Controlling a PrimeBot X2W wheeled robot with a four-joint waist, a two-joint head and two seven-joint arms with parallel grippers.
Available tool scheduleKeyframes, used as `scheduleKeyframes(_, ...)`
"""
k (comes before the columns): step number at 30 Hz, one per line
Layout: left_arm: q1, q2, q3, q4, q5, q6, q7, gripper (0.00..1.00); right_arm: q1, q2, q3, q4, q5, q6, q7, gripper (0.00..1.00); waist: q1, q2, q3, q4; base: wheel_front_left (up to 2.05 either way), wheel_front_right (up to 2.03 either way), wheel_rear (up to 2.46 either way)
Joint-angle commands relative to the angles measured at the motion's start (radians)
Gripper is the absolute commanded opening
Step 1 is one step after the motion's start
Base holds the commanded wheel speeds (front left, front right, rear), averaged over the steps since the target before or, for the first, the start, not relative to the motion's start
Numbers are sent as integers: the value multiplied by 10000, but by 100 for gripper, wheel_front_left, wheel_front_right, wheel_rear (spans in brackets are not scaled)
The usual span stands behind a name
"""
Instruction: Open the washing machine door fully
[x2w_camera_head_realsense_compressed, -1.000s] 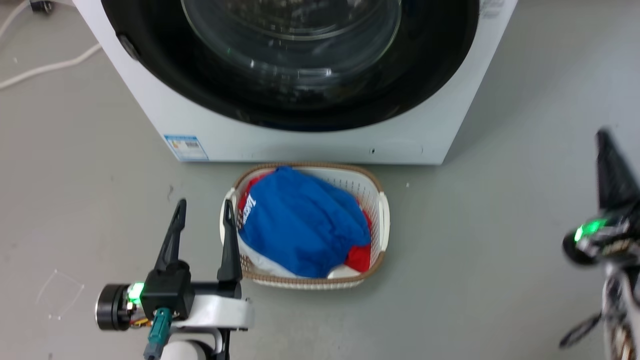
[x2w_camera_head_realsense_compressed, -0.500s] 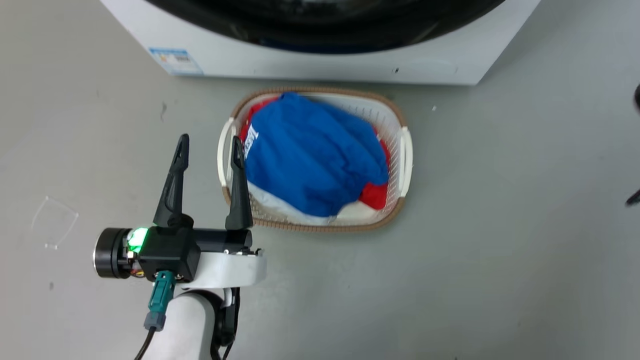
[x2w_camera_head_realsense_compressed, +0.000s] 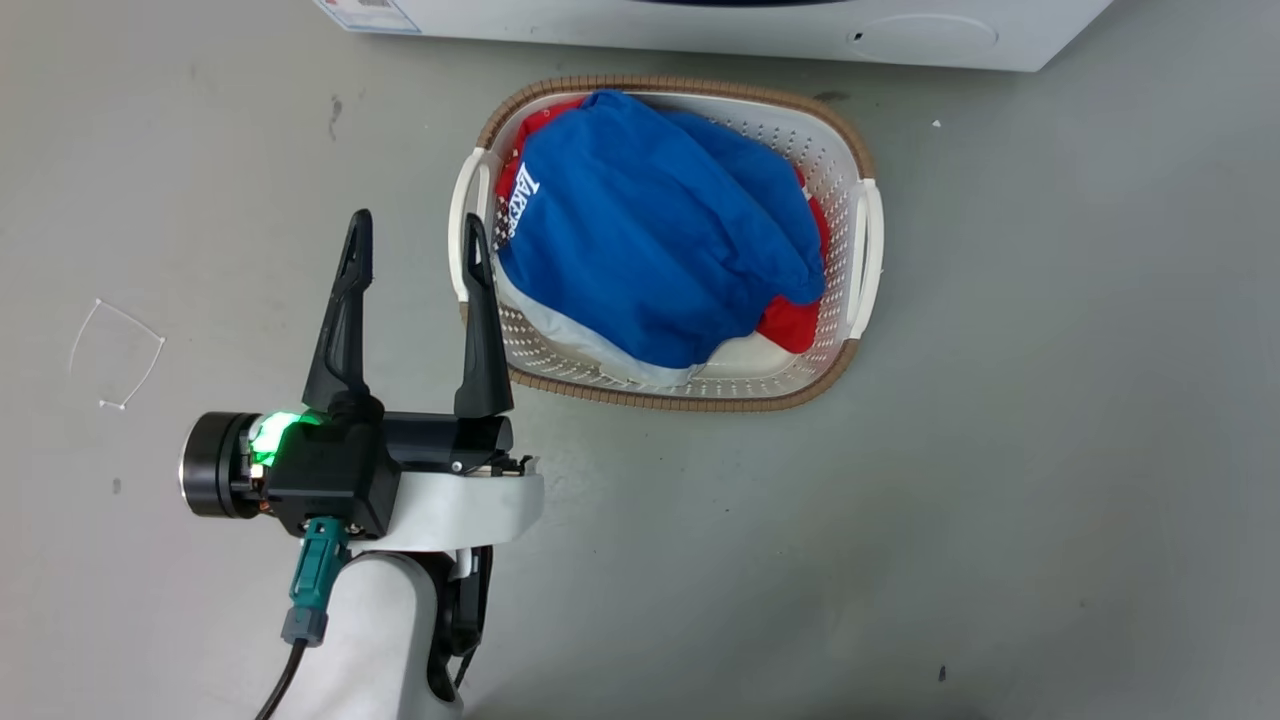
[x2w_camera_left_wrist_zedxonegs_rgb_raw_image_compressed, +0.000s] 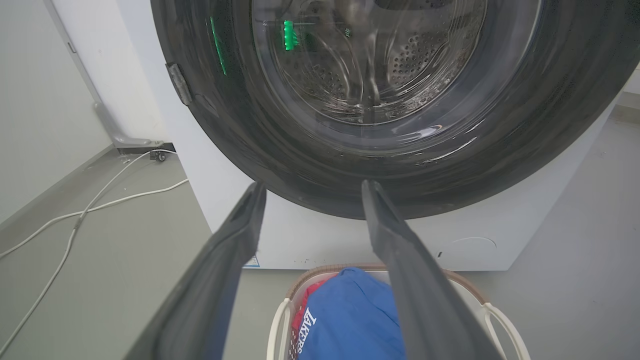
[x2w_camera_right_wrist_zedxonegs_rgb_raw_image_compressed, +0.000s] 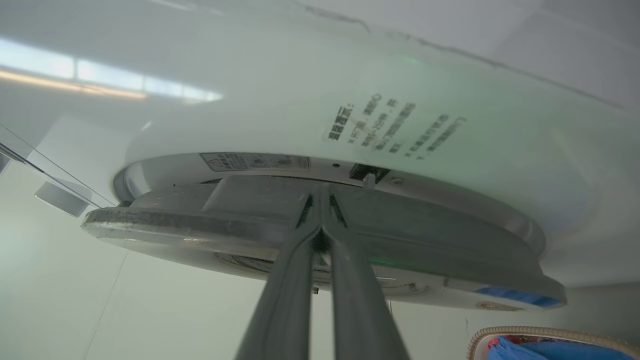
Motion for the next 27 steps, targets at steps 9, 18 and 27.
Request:
scheduleKeyframes(9,-205,-17,-163,-78,-190,195,-28,100,-1013,-195,726,373,-529,4,581,0,-1,0,479,274,0,0,0)
scheduleKeyframes(18,-311,-17,-112,10,-200,208,-28,100,-984,217,1215,73,-361,18,1254,0,-1,0,582,224,0,0,0)
scheduleKeyframes(27,-246,-16,-78,125,-152,114,-28,100,-265,438,1640,-332,-201,18,1884,0,-1,0,302,82,0,0,0)
